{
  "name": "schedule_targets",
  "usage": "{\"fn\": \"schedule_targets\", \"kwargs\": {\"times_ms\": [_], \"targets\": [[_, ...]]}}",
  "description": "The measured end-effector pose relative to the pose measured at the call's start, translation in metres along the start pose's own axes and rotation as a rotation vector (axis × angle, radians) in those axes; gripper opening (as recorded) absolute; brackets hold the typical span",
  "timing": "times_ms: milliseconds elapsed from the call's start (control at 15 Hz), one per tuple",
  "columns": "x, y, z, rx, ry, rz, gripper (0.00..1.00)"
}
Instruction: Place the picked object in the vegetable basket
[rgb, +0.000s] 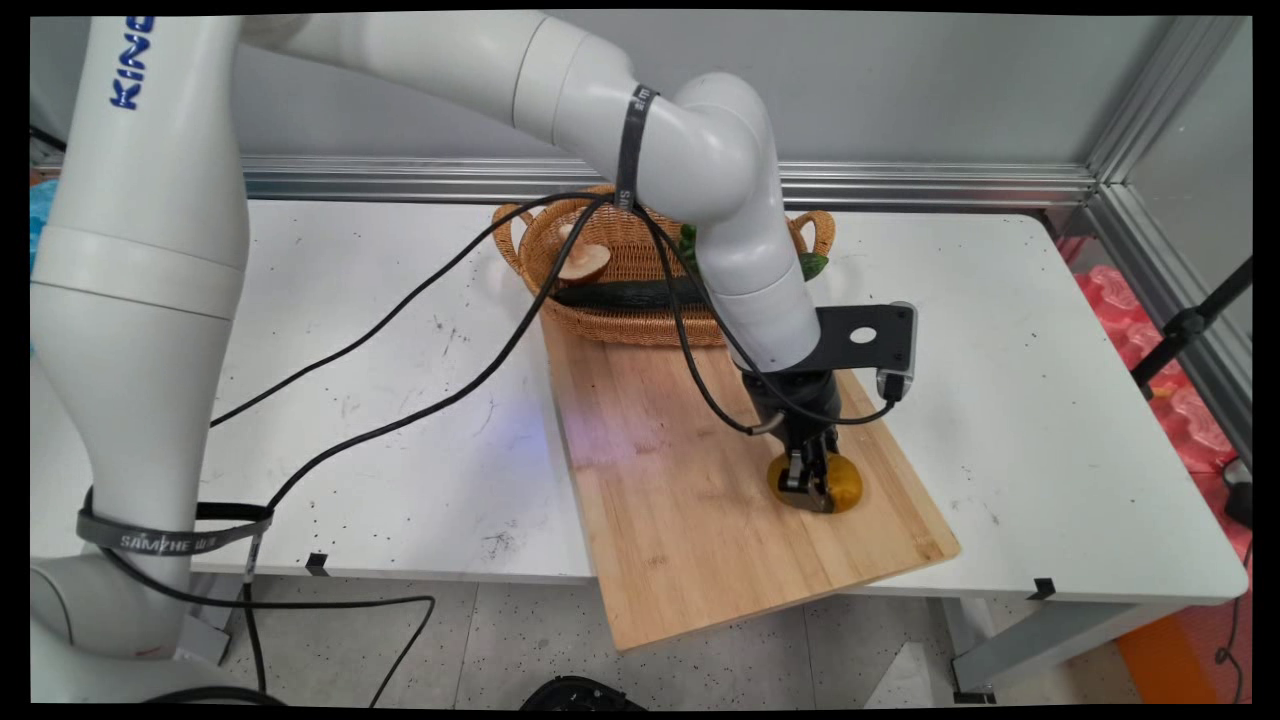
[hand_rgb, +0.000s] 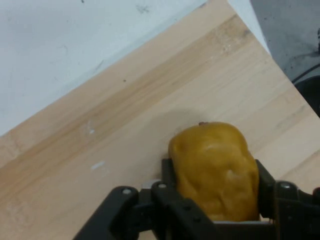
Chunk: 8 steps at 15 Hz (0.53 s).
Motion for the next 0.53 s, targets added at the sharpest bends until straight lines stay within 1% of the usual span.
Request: {"fn": "schedule_targets", "kwargs": {"times_ms": [267, 400, 533], "targets": [[0.004, 0.0, -0.011, 0.002, 0.009, -0.009, 0.0], [0.007, 0.001, -0.026, 0.01, 0.022, -0.018, 0.0], [0.01, 0.001, -0.048, 0.024, 0.039, -0.029, 0.0]]}}
